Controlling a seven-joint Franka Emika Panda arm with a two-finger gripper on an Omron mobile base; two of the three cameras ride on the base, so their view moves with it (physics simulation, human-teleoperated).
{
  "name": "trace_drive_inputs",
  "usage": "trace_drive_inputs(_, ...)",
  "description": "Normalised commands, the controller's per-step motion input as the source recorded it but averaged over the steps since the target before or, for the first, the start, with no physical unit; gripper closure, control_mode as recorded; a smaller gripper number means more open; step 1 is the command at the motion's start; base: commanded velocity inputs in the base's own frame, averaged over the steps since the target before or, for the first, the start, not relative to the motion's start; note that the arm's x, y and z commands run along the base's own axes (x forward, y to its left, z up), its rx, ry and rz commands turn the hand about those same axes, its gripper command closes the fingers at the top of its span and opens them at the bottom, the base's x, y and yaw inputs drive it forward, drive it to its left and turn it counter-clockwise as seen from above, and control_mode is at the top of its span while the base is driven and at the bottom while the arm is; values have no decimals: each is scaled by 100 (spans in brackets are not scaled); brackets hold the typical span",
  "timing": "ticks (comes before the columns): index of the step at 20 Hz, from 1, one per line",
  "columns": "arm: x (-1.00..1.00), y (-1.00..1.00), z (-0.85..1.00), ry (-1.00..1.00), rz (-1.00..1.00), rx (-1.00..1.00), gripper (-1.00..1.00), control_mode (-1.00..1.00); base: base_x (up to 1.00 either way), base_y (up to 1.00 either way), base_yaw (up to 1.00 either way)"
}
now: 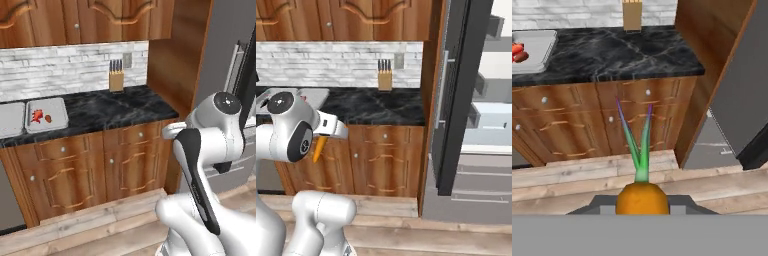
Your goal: Place one carrot and one fish in each tupperware on the nearby counter, to pack two identical lunches.
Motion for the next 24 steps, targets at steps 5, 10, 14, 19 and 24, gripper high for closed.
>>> trace_drive_inputs(5,0,0,0,0,0,0,100,100,5,100,0)
trace_drive_inputs(10,0,0,0,0,0,0,100,100,20,100,0)
trace_drive_inputs(14,0,0,0,0,0,0,100,100,70,100,0)
trace_drive_inputs(19,0,0,0,0,0,0,100,100,100,100,0)
trace_drive_inputs(24,0,0,0,0,0,0,100,100,88,99,0)
